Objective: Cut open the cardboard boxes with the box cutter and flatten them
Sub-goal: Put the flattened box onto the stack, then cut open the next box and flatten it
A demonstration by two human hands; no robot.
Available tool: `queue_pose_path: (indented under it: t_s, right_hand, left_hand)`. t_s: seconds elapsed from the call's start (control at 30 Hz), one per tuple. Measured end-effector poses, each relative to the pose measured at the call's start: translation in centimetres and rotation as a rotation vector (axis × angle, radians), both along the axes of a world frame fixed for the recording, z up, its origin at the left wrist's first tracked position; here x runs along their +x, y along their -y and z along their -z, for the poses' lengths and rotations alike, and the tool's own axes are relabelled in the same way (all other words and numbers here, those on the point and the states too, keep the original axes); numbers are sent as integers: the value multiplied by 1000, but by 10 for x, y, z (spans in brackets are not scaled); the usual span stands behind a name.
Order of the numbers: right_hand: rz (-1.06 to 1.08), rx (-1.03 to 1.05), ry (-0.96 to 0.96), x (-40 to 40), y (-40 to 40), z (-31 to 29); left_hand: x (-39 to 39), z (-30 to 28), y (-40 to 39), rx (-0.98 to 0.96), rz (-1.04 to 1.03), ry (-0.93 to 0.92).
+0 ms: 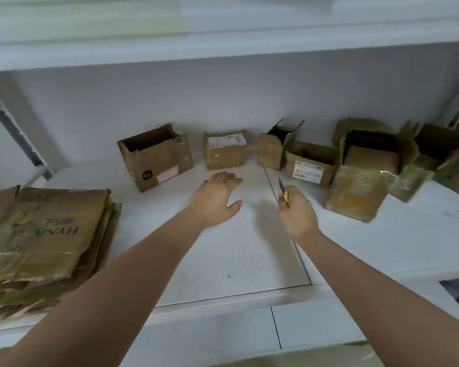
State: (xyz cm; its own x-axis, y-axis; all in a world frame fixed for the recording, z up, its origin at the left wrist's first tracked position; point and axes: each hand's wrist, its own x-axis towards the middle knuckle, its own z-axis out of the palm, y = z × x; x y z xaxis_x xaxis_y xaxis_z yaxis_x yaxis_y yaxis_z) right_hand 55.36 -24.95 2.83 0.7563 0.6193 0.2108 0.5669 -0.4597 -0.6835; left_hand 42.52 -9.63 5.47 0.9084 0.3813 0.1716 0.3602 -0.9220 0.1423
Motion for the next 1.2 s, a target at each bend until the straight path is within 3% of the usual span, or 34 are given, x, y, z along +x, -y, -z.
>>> queue_pose_path:
  t_s: [0.3,0.6,0.73,0.87,1.2]
  right_hand:
    - [292,5,-78,26,88,24]
    - [357,142,-42,96,144,13]
    - [311,158,-19,135,171,6]
    - [241,143,-57,155,180,7]
    - [143,178,-163,141,158,11]
  left_hand:
    - [57,8,72,-97,252,139]
    - [151,-46,154,92,399,343]
    - [198,-56,178,209,281,157]
    - [215,-46,186,139,124,-1]
    - [184,-33,192,58,105,149]
